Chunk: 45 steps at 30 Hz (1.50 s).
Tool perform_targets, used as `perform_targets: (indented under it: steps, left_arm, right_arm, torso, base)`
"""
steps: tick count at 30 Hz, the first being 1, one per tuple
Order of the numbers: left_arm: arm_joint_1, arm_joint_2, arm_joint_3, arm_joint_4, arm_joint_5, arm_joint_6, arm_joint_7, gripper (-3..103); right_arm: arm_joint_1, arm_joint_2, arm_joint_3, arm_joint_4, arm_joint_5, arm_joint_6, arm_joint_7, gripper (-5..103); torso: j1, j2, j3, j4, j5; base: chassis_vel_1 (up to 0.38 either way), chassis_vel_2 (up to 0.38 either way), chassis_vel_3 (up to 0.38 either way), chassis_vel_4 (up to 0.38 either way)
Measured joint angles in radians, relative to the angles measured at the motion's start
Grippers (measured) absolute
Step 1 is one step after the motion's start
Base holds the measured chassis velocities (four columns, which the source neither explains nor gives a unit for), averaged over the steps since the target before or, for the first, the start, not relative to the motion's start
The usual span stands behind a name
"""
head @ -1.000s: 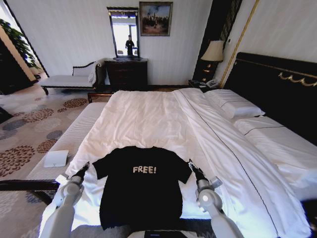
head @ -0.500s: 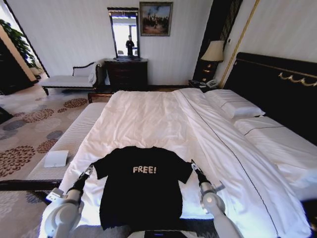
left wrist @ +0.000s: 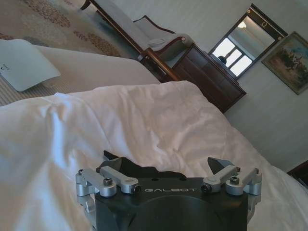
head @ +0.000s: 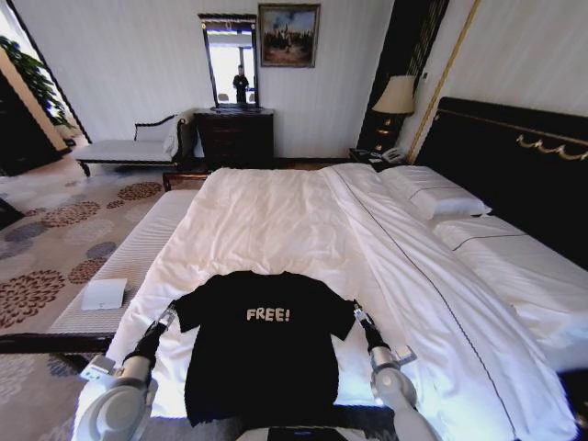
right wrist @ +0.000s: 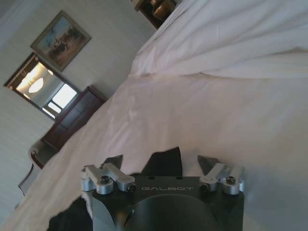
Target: Fold the clothes on the bed.
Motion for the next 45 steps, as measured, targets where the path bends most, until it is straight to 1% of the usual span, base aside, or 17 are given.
perform_targets:
  steps: [3, 6, 9, 10, 11, 12, 13, 14, 18, 19, 20, 21, 24, 30, 31, 33, 45]
  left_arm:
    - [-0.001, 0.001, 0.0, 0.0, -0.002, 0.001, -0.001, 100]
    - [-0.004, 0.001, 0.001, 0.004, -0.002, 0.001, -0.002, 100]
    - [-0.007, 0.0, 0.005, 0.012, -0.002, 0.001, -0.003, 100]
    - [-0.007, 0.0, 0.005, 0.012, -0.002, 0.001, -0.003, 100]
    - [-0.009, -0.001, 0.006, 0.015, -0.002, 0.001, -0.003, 100]
    - [-0.01, -0.002, 0.008, 0.018, -0.001, 0.001, -0.003, 100]
    - [-0.012, -0.003, 0.009, 0.02, 0.0, 0.002, -0.003, 100]
    - [-0.012, -0.003, 0.009, 0.02, 0.0, 0.002, -0.003, 100]
    - [-0.017, -0.006, 0.013, 0.03, 0.005, 0.001, -0.004, 100]
    - [-0.017, -0.006, 0.013, 0.03, 0.005, 0.001, -0.004, 100]
    - [-0.017, -0.007, 0.013, 0.031, 0.006, 0.002, -0.005, 100]
    - [-0.018, -0.007, 0.014, 0.032, 0.007, 0.001, -0.005, 100]
    - [-0.018, -0.008, 0.016, 0.038, 0.013, 0.002, -0.005, 100]
    - [-0.016, -0.007, 0.017, 0.044, 0.021, 0.0, -0.006, 100]
    - [-0.013, -0.007, 0.018, 0.046, 0.023, -0.001, -0.006, 100]
    - [-0.011, -0.007, 0.019, 0.048, 0.025, -0.002, -0.006, 100]
    - [-0.004, -0.006, 0.027, 0.045, 0.034, -0.003, -0.017, 100]
  right_arm:
    - [0.008, -0.001, -0.005, -0.016, -0.009, -0.001, 0.002, 71]
    - [0.015, -0.003, -0.006, -0.027, -0.01, -0.001, 0.004, 68]
    - [0.025, -0.004, -0.007, -0.037, -0.011, 0.001, 0.011, 54]
    - [0.025, -0.004, -0.007, -0.037, -0.011, 0.001, 0.011, 54]
    - [0.028, -0.004, -0.008, -0.04, -0.011, 0.002, 0.015, 49]
    - [0.03, -0.004, -0.009, -0.043, -0.011, 0.005, 0.017, 49]
    - [0.032, -0.004, -0.009, -0.047, -0.013, 0.007, 0.019, 44]
    - [0.032, -0.004, -0.009, -0.047, -0.013, 0.007, 0.019, 44]
    - [0.036, -0.003, -0.012, -0.056, -0.017, 0.016, 0.02, 22]
    - [0.036, -0.003, -0.012, -0.056, -0.017, 0.016, 0.02, 22]
    - [0.036, -0.002, -0.013, -0.056, -0.018, 0.017, 0.02, 17]
    - [0.036, -0.002, -0.014, -0.056, -0.018, 0.018, 0.02, 17]
    - [0.037, -0.002, -0.015, -0.056, -0.022, 0.025, 0.017, 3]
    - [0.027, -0.002, -0.015, -0.031, -0.027, 0.041, 0.012, 0]
    - [0.01, -0.003, -0.017, 0.024, -0.025, 0.047, 0.012, 0]
    - [-0.002, -0.005, -0.021, 0.067, -0.02, 0.047, 0.013, 0]
    - [-0.04, -0.005, -0.045, 0.181, -0.004, 0.045, 0.023, 0]
  torso:
    - [0.0, 0.0, 0.0, 0.0, 0.0]
    - [0.0, 0.0, 0.0, 0.0, 0.0]
    - [0.0, 0.0, 0.0, 0.0001, 0.0001]
    - [0.0, 0.0, 0.0, 0.0001, 0.0001]
    - [0.0, 0.0, 0.0, 0.0001, 0.0]
    - [0.0, 0.0, 0.0, 0.0001, 0.0001]
    - [0.0, 0.0, 0.0, 0.0001, 0.0]
    - [0.0, 0.0, 0.0, 0.0001, 0.0]
    - [0.0, 0.0, 0.0, 0.0, 0.0001]
    - [0.0, 0.0, 0.0, 0.0, 0.0001]
    - [0.0, 0.0, 0.0, 0.0001, 0.0]
    - [0.0, 0.0, 0.0, 0.0001, 0.0001]
    - [0.0, 0.0, 0.0, 0.0001, 0.0001]
    - [0.0, 0.0, 0.0, 0.0001, 0.0001]
    - [0.0, 0.0, 0.0, 0.0001, 0.0]
    - [0.0, 0.0, 0.0, 0.0001, 0.0]
    - [0.0, 0.0, 0.0, 0.0001, 0.0]
  base:
    - [0.0, 0.0, 0.0, 0.0]
    - [0.0, 0.0, 0.0, 0.0]
    - [0.0, 0.0, 0.0, 0.0]
    - [0.0, 0.0, 0.0, 0.0]
    - [0.0, 0.0, 0.0, 0.0]
    - [0.0, 0.0, 0.0, 0.0]
    - [0.0, 0.0, 0.0, 0.0]
    - [0.0, 0.0, 0.0, 0.0]
    - [0.0, 0.0, 0.0, 0.0]
    - [0.0, 0.0, 0.0, 0.0]
    - [0.0, 0.0, 0.0, 0.0]
    - [0.0, 0.0, 0.0, 0.0]
    - [0.0, 0.0, 0.0, 0.0]
    - [0.0, 0.0, 0.0, 0.0]
    - [0.0, 0.0, 0.0, 0.0]
    - [0.0, 0.0, 0.0, 0.0]
    - [0.0, 0.0, 0.0, 0.0]
